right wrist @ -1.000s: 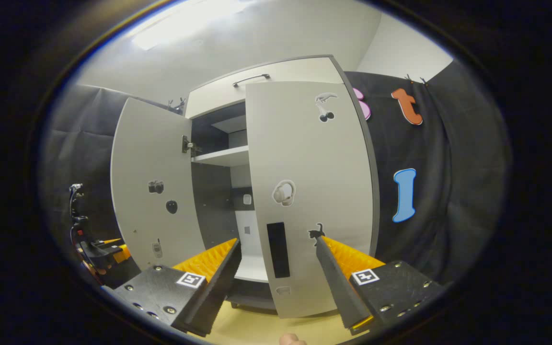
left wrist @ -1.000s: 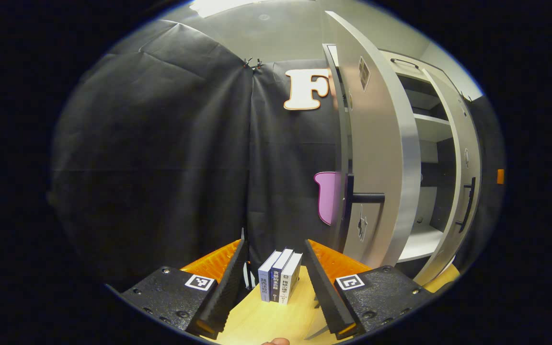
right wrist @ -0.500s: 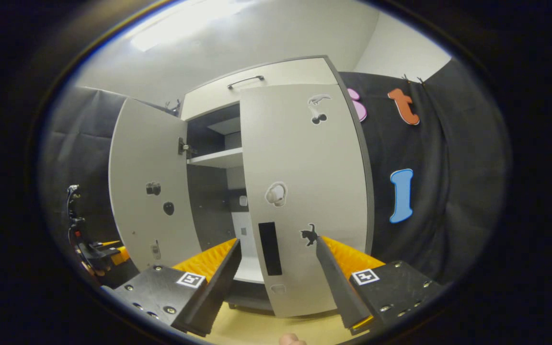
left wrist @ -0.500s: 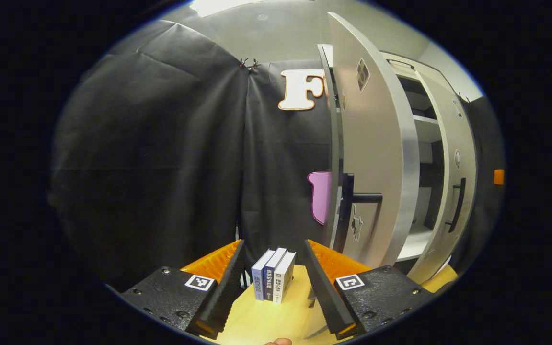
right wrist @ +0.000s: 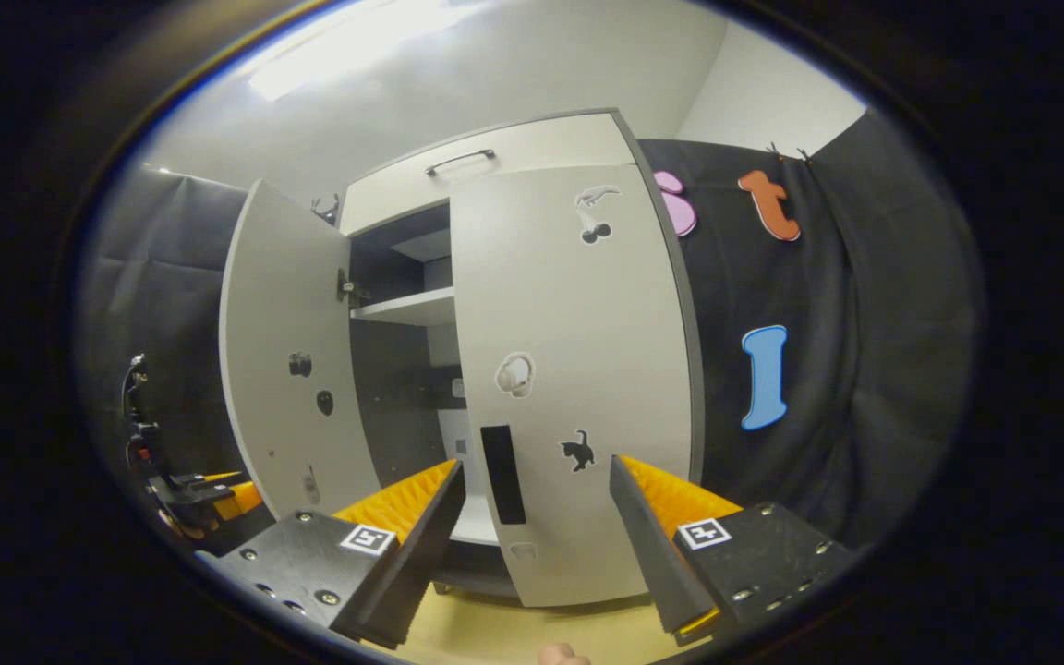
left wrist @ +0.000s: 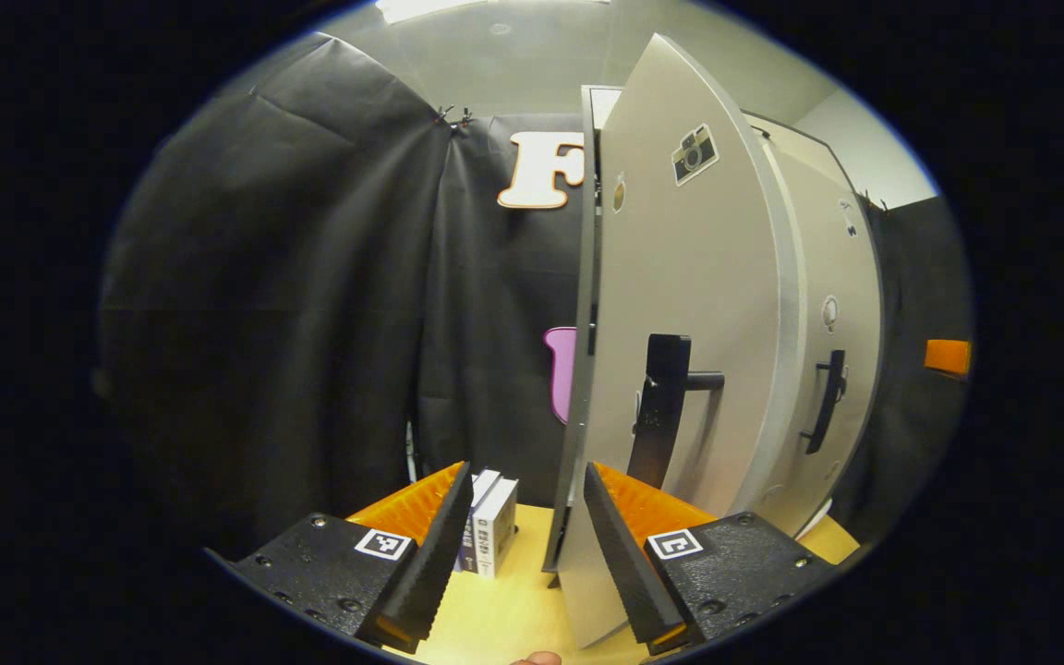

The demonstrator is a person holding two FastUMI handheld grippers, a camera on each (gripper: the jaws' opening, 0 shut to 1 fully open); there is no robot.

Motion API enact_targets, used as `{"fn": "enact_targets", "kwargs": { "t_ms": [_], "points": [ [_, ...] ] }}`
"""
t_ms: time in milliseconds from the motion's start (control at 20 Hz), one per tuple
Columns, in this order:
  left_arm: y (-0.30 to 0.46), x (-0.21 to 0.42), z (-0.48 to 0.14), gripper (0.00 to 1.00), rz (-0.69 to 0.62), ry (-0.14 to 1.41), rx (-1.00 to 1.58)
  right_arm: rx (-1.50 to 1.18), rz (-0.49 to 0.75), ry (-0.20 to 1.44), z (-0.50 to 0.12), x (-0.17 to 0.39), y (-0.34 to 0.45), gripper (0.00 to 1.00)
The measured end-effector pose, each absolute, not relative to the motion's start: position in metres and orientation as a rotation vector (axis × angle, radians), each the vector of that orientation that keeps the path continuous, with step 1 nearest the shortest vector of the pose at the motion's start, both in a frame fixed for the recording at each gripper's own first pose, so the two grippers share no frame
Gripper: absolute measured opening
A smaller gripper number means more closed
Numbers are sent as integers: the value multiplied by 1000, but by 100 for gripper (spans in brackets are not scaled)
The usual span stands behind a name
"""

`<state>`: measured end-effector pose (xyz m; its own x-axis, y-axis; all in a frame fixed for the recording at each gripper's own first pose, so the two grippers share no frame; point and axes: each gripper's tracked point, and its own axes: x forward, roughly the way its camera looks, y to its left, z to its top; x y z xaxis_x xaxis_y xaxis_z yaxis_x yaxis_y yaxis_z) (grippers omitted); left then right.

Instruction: Grasp the bottle in the cabinet with the left hand and place it on the coaster, then close the right door with the right hand and the left door with the left hand.

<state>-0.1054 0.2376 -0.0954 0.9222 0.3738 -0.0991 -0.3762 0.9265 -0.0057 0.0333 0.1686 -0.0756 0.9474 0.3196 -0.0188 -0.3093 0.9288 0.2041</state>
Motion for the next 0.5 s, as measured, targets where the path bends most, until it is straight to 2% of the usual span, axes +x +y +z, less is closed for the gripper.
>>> {"fn": "enact_targets", "kwargs": {
  "t_ms": [300, 350, 400, 500],
  "points": [
    [196, -79, -100, 76, 273, 110, -38, 193, 275, 50, -76, 33, 145, 95],
    [191, -74, -99, 75, 262, 110, -31, 191, 265, 51, -77, 32, 141, 92],
    [186, -70, -98, 79, 251, 108, -28, 190, 256, 52, -78, 31, 136, 95],
    [176, -62, -98, 79, 221, 104, -36, 191, 241, 55, -80, 30, 128, 92]
  ]
}}
